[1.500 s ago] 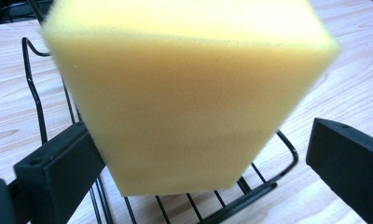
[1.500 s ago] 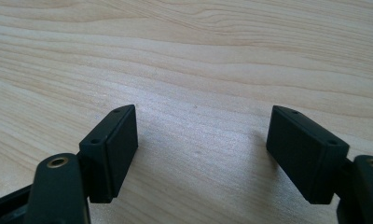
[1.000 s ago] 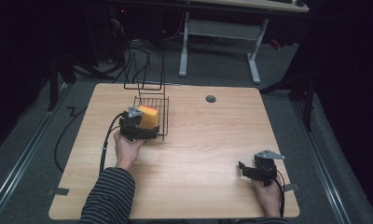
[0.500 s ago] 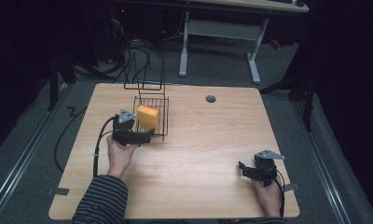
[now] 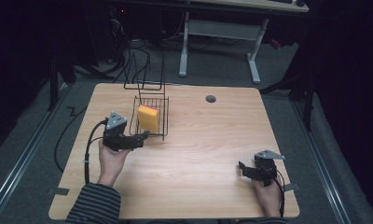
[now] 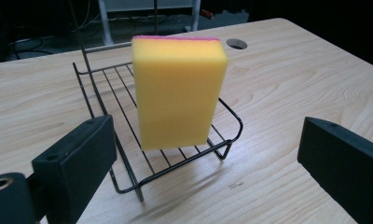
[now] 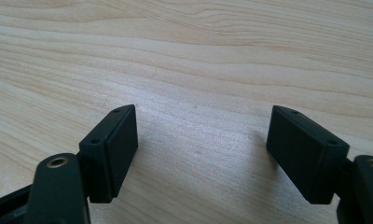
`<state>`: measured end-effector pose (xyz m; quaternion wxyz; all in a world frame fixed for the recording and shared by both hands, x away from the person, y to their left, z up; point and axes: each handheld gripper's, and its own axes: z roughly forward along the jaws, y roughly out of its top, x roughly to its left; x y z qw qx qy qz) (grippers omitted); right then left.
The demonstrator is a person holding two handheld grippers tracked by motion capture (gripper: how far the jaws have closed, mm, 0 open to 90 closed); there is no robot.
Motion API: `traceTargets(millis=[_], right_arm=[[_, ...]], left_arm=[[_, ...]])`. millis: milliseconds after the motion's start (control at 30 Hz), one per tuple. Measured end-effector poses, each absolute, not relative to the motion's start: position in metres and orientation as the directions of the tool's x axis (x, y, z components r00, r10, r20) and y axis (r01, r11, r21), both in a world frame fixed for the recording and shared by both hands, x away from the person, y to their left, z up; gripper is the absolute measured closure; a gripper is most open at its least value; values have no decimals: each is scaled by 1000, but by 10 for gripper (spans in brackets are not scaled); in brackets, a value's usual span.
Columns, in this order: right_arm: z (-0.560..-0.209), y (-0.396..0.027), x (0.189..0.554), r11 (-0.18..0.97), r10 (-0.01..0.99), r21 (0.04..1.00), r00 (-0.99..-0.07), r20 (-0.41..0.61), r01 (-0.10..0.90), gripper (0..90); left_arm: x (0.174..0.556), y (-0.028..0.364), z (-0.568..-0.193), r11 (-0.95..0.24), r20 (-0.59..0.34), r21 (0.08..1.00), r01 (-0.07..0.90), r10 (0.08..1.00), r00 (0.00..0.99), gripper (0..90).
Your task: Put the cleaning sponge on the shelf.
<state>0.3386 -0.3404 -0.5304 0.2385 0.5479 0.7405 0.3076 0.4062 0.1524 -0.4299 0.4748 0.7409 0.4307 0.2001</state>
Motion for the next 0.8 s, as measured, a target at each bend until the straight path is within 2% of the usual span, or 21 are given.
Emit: traceTargets(millis=[800], right_arm=[[-530, -340, 339, 210, 958, 717, -286, -16, 665, 252]], left_arm=[[376, 192, -439, -102, -153, 887, 451, 856, 493, 69]])
